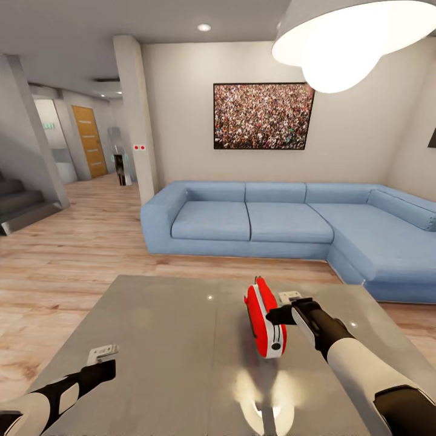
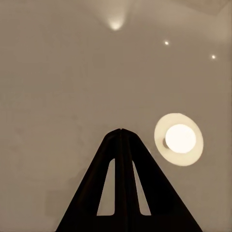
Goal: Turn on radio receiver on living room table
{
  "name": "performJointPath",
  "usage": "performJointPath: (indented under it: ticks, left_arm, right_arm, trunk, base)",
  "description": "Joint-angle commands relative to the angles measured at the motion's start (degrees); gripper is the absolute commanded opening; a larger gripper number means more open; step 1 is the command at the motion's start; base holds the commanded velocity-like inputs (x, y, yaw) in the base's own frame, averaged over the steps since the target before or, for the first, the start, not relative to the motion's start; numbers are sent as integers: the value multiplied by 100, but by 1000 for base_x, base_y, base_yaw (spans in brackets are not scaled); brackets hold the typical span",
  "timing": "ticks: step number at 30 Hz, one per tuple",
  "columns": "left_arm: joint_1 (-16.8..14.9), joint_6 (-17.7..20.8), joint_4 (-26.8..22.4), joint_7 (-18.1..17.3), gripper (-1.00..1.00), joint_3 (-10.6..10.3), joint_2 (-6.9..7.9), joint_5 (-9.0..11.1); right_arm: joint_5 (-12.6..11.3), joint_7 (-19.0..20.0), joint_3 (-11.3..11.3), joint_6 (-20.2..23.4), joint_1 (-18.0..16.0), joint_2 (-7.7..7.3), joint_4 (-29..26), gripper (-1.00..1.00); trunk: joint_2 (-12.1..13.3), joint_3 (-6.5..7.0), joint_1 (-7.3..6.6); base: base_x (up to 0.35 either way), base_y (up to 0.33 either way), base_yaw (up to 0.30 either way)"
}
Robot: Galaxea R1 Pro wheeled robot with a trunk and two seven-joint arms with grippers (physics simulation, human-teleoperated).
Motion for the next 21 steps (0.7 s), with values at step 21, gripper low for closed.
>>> performJointPath:
  ticks: [21]
  left_arm:
    - [0, 0, 0, 9, -100, -6, -3, 1]
  right_arm:
    - [-6, 2, -4, 3, -2, 9, 51, -100]
  trunk:
    - [-563, -251, 308]
  base:
    - [0, 0, 0]
